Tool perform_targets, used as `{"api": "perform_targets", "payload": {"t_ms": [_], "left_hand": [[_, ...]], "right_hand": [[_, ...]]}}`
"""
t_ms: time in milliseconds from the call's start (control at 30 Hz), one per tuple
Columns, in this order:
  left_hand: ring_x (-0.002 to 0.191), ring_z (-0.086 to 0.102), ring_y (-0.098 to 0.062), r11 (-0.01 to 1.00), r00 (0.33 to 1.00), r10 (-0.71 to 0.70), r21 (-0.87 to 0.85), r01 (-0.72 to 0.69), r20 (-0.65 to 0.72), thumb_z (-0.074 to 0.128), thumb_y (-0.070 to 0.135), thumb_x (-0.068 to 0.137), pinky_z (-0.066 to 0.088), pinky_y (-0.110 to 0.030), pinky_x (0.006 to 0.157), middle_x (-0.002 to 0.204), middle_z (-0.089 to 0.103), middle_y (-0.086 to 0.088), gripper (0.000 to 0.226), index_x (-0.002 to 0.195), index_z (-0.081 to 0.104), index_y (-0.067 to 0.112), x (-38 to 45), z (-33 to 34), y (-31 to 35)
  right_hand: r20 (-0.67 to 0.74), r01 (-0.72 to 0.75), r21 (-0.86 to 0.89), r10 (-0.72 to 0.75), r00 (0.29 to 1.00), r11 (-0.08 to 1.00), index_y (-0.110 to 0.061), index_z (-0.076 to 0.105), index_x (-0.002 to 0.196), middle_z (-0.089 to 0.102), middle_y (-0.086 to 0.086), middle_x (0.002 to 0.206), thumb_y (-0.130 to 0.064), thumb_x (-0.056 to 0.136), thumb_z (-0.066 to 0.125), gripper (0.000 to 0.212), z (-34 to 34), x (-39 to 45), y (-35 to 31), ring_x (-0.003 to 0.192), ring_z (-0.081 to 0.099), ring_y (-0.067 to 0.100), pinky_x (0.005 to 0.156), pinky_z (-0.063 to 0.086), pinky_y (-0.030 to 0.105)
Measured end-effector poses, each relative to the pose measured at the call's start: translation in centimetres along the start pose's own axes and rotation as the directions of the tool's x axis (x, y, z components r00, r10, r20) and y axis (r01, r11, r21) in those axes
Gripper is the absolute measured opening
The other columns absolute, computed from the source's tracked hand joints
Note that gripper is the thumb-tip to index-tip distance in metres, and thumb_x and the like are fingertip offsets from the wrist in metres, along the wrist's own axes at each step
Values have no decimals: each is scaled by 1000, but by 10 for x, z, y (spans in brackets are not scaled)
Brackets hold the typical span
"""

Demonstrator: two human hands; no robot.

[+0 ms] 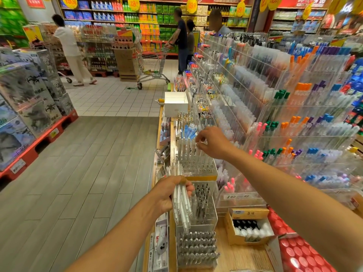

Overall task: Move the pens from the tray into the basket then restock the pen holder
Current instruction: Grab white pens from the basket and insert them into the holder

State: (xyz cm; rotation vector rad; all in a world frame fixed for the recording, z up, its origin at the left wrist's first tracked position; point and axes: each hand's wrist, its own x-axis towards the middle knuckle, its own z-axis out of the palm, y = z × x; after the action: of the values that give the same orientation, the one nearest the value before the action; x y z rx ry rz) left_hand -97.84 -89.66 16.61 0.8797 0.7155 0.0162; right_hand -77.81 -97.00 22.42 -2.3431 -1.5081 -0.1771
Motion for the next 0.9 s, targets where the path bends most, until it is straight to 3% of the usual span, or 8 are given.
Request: {"api": "perform_targets", "payload": {"t_ms": [133,267,367,467,600,733,800,900], "left_hand": [[59,67,-24,1000,1000,1,-8,-1,10,58,-5,88,61,-31,58,77,68,-22,10,92,64,-11,-1,0,0],[62,68,-25,1000,1000,8,-20,-8,18,59,-6,88,61,-31,58,78,68,-23,9,93,65,-11,-1,1,0],[62,69,-25,1000,999,19,-14,-19,28,60,-5,88,61,-31,56,79,69,-23,10,94,65,-12,-2,2,-1],[60,68,-24,999,998,42,5,-43,36,60,-6,88,60,-31,55,78,69,-22,11,96,65,-12,-3,5,-1],[55,62,-23,997,995,64,27,-66,80,60,-8,86,57,-31,53,71,64,-19,7,92,63,-8,-5,11,-2],[54,64,-23,996,993,82,36,-85,85,63,-9,85,57,-30,51,69,63,-19,6,90,63,-8,-9,14,-4],[52,64,-22,994,992,89,49,-94,88,66,-8,84,56,-31,49,67,61,-18,15,97,60,-8,-12,15,-6],[50,63,-20,994,994,82,68,-87,68,69,-6,83,56,-31,48,66,61,-16,41,120,52,-8,-13,16,-11]], "right_hand": [[19,-17,-55,18,1000,998,-22,70,101,44,-6,93,-30,90,65,15,3,1,3,99,44,20,86,36,31],[79,-54,-60,59,995,997,-26,69,105,45,-5,96,-35,89,65,18,-2,1,4,104,44,23,87,37,32],[28,-71,-88,74,997,994,-26,67,110,51,-5,102,-38,89,66,24,-6,-5,-3,105,43,19,91,39,35],[21,-63,161,60,998,985,-20,69,100,59,-9,89,-34,89,67,17,-10,-16,-20,85,52,8,77,40,28],[366,-223,423,60,929,878,-15,68,96,68,-2,86,-36,91,65,21,-5,-33,-44,78,62,12,69,47,26],[359,-279,607,57,932,744,-15,70,94,66,3,83,-29,92,65,14,-1,-42,-52,75,57,12,70,47,29],[378,-311,666,53,924,678,-17,69,87,62,-3,74,-23,91,66,8,-2,-44,-52,69,53,9,67,44,27],[462,-375,700,15,887,608,-12,60,73,48,0,64,-18,94,63,22,-5,-45,-47,56,42,11,58,39,26]]}}
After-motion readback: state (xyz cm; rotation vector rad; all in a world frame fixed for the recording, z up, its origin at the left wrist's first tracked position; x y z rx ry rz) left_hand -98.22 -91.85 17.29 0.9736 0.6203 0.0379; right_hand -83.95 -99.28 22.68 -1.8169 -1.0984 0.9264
